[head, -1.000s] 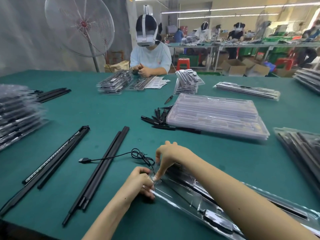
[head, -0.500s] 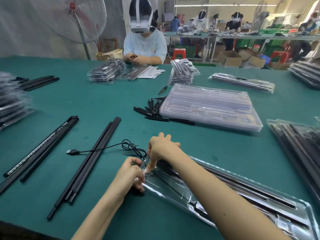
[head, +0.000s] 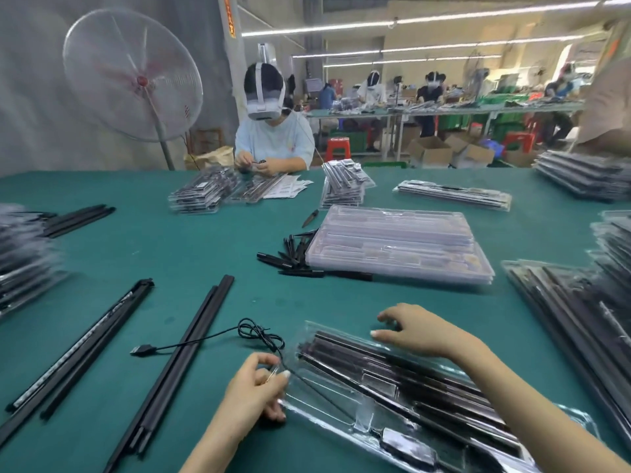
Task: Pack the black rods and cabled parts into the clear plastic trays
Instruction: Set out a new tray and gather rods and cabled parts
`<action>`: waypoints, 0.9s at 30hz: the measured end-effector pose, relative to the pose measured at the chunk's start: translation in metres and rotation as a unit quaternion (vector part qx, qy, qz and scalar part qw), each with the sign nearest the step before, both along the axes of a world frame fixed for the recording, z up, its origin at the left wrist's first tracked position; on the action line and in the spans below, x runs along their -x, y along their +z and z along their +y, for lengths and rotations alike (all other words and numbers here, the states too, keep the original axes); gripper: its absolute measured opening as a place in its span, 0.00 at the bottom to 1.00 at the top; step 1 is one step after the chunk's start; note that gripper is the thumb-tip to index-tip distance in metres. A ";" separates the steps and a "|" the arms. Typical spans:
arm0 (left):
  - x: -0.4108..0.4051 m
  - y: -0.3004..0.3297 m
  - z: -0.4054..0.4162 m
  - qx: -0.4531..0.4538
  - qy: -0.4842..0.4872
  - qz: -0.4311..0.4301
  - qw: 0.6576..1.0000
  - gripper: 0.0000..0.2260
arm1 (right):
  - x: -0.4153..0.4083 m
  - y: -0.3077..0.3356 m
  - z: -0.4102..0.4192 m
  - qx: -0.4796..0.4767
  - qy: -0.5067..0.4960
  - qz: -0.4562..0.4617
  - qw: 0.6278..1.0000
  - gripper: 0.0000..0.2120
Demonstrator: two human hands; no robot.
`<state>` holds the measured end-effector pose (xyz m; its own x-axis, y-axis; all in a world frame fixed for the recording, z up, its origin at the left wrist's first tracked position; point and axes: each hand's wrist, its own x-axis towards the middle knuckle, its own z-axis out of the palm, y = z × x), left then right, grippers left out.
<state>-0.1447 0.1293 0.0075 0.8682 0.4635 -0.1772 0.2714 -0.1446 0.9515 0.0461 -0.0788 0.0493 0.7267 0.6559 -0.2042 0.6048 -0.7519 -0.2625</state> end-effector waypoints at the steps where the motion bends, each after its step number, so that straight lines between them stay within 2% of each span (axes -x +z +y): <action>1: -0.001 0.001 -0.001 -0.002 0.003 0.002 1.000 0.06 | 0.000 -0.002 -0.011 0.005 -0.010 -0.013 1.000 0.22; 6: -0.006 0.003 -0.007 -0.017 0.031 0.004 0.999 0.05 | 0.015 -0.017 -0.030 -0.082 -0.002 -0.017 0.996 0.15; 10: -0.004 0.009 -0.008 -0.038 0.027 0.024 0.999 0.05 | 0.028 -0.026 -0.021 -0.102 -0.043 -0.044 0.993 0.15; 12: -0.003 0.015 -0.006 -0.087 0.012 0.046 0.995 0.04 | 0.031 -0.029 -0.015 -0.105 -0.059 -0.071 0.990 0.14; 13: -0.003 0.018 -0.005 -0.151 -0.004 0.074 0.986 0.04 | 0.032 -0.028 -0.014 -0.112 -0.063 -0.075 0.989 0.13; 14: -0.002 0.023 -0.004 -0.260 -0.025 0.121 0.958 0.04 | 0.032 -0.025 -0.013 -0.121 -0.063 -0.077 0.988 0.13; 16: -0.001 0.038 -0.008 -0.520 -0.038 0.189 0.832 0.05 | 0.031 -0.019 -0.012 -0.131 -0.055 -0.091 0.986 0.12; 17: -0.003 0.050 -0.012 -0.593 -0.022 0.169 0.787 0.06 | 0.031 -0.014 -0.012 -0.132 -0.048 -0.108 0.984 0.12; 18: -0.007 0.061 -0.016 -0.630 -0.009 0.120 0.768 0.08 | 0.030 -0.009 -0.012 -0.132 -0.037 -0.128 0.982 0.11; 20: -0.022 0.082 -0.022 -0.619 -0.032 -0.004 0.785 0.12 | 0.028 0.006 -0.011 -0.131 -0.004 -0.145 0.981 0.09; 22: -0.040 0.098 -0.026 -0.565 -0.118 -0.044 0.816 0.18 | 0.025 0.026 -0.012 -0.140 0.036 -0.108 0.984 0.08; 25: -0.062 0.122 -0.036 -0.410 -0.255 0.052 0.874 0.26 | 0.021 0.058 -0.019 -0.175 0.109 -0.024 0.978 0.11; 27: -0.065 0.130 -0.048 -0.272 -0.347 0.094 0.893 0.23 | 0.019 0.077 -0.022 -0.188 0.150 -0.024 0.970 0.15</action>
<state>-0.0798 0.0812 0.1374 0.9585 -0.1113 -0.2625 0.0850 -0.7674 0.6356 0.0272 -0.1011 0.1262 0.4945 0.8609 0.1202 0.7997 -0.3964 -0.4511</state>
